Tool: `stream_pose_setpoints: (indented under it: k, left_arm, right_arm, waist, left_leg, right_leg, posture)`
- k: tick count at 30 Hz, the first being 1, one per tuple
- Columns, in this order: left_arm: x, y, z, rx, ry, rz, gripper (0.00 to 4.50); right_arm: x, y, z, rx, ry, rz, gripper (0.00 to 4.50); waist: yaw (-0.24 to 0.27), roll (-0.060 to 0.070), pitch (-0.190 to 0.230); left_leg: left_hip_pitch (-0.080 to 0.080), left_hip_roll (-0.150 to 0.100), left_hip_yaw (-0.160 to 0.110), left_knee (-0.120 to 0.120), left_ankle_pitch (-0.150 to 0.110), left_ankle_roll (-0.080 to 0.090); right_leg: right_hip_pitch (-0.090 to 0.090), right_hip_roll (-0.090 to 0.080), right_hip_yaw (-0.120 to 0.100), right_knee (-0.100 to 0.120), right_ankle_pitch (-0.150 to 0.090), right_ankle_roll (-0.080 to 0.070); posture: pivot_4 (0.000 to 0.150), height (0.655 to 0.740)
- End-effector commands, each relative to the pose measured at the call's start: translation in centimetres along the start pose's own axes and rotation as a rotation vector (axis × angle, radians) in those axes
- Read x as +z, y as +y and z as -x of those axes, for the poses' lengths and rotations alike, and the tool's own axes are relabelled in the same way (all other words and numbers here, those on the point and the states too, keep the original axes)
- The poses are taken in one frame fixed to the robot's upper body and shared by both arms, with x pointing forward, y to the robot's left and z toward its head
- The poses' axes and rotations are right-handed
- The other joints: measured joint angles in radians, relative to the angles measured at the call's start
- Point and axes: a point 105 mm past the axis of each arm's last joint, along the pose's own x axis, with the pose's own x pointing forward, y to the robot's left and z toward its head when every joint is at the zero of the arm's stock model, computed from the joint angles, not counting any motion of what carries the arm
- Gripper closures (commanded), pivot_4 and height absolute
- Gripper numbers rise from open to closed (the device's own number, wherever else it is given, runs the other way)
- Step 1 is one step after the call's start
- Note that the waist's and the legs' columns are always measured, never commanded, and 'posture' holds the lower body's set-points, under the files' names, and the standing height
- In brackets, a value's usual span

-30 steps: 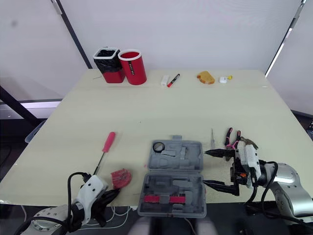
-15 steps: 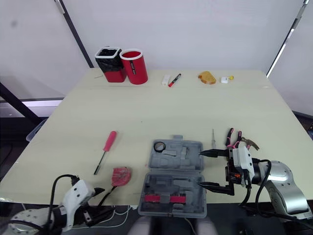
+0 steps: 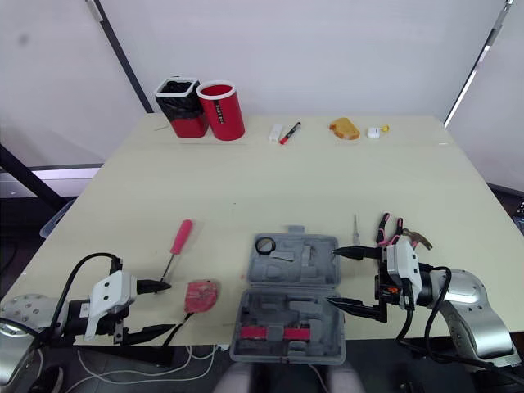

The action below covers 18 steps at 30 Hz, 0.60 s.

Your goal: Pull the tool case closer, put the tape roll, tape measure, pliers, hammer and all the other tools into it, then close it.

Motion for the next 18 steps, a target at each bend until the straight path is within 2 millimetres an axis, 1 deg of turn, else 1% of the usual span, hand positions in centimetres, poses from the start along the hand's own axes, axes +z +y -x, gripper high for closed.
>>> stream_pose_setpoints:
  k: [1,3,5,10,15,18]
  left_arm:
    - [0.4,0.4,-0.5,-0.019,-0.032,-0.023,0.17]
    - [0.3,0.4,-1.3,-0.054,-0.040,-0.038,0.17]
    - [0.1,0.0,-2.2,-0.109,-0.050,-0.051,0.17]
    - [-0.7,0.4,-4.3,-0.134,-0.044,-0.092,0.17]
    - [-1.3,0.8,-5.6,-0.135,-0.050,-0.091,0.17]
    - [-1.8,0.9,-6.0,-0.132,-0.051,-0.079,0.17]
  right_arm:
    - [1.0,0.0,-0.3,-0.002,-0.026,0.036,0.00]
    - [1.1,0.0,-0.3,-0.008,-0.027,0.039,0.00]
    - [1.1,0.0,-0.3,-0.009,-0.028,0.040,0.00]
    - [1.1,0.4,-0.9,0.013,-0.036,0.031,0.00]
    - [1.2,0.4,-1.1,0.016,-0.040,0.035,0.00]
    - [1.2,0.4,-1.1,0.017,-0.037,0.035,0.00]
  waist:
    - [0.000,0.000,0.000]
    - [0.000,0.000,0.000]
    - [0.000,0.000,0.000]
    - [-0.001,-0.001,0.000]
    - [-0.001,-0.001,0.000]
    - [-0.001,-0.001,0.000]
  left_leg:
    - [0.000,0.000,0.000,0.000,0.000,0.000]
    - [0.000,0.000,0.000,0.000,0.000,0.000]
    - [0.000,0.000,0.000,0.000,0.000,0.000]
    - [-0.001,0.000,0.003,0.000,0.000,0.000]
    - [-0.001,0.000,0.003,0.000,0.000,0.000]
    - [-0.001,0.000,0.003,0.000,0.000,0.000]
  right_leg:
    - [0.000,0.000,0.000,0.000,0.000,0.000]
    - [0.000,0.000,0.000,0.000,0.000,0.000]
    - [0.000,0.000,0.000,0.000,0.001,0.001]
    - [0.000,0.002,0.000,0.000,0.002,0.003]
    - [0.000,0.003,0.000,0.001,0.002,0.003]
    - [0.000,0.003,0.001,0.000,0.002,0.004]
  posture:
    - [0.150,0.7400]
    - [0.150,0.7400]
    - [0.150,0.7400]
    - [0.150,0.7400]
    - [0.150,0.7400]
    - [0.150,0.7400]
